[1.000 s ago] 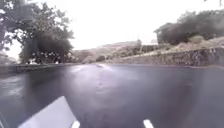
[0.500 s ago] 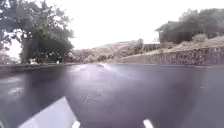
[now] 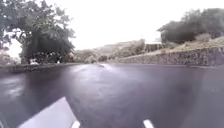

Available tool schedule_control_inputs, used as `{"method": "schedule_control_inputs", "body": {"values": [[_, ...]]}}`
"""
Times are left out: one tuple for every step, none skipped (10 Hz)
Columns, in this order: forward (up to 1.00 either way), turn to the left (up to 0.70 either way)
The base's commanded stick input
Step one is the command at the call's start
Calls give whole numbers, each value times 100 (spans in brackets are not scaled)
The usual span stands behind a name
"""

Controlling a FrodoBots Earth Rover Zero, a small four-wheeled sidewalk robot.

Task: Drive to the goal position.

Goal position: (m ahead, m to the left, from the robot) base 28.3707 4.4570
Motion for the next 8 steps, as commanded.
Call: {"method": "schedule_control_inputs", "body": {"values": [[70, 0], [70, 0], [70, 0], [70, 0], [70, 0], [70, 0], [70, 0], [70, 0]]}}
